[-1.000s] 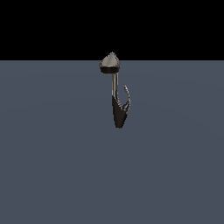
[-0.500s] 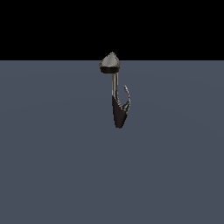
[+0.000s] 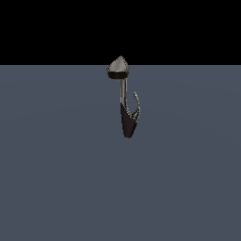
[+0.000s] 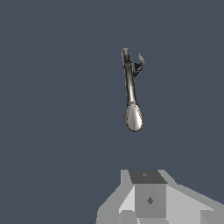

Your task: Turn on the faucet by rotating a designated handle.

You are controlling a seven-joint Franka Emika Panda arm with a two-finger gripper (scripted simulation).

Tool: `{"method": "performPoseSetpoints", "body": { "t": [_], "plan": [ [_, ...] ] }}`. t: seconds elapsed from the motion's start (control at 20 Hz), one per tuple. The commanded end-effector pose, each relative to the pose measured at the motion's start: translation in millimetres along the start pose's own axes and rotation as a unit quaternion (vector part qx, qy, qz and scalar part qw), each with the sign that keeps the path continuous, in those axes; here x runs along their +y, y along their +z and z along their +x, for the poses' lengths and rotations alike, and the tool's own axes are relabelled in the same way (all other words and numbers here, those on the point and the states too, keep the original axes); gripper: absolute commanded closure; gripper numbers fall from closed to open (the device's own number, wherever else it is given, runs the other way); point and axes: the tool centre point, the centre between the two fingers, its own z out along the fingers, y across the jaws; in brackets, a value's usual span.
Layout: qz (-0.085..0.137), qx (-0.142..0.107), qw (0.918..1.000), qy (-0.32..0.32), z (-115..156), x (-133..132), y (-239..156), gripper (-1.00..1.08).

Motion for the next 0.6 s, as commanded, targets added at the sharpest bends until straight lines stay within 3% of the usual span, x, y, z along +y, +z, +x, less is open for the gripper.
{"method": "performPoseSetpoints", "body": {
  "t": [0.0, 0.3, 0.55],
  "plan": [
    [0.018, -0.012, 0.9992, 0.034, 17, -3, 9, 1.08],
    [0.059, -0.043, 0.9902, 0.119, 59, -6, 34, 1.08],
    [0.091, -0.07, 0.9746, 0.193, 94, -5, 59, 1.08]
  ]
}}
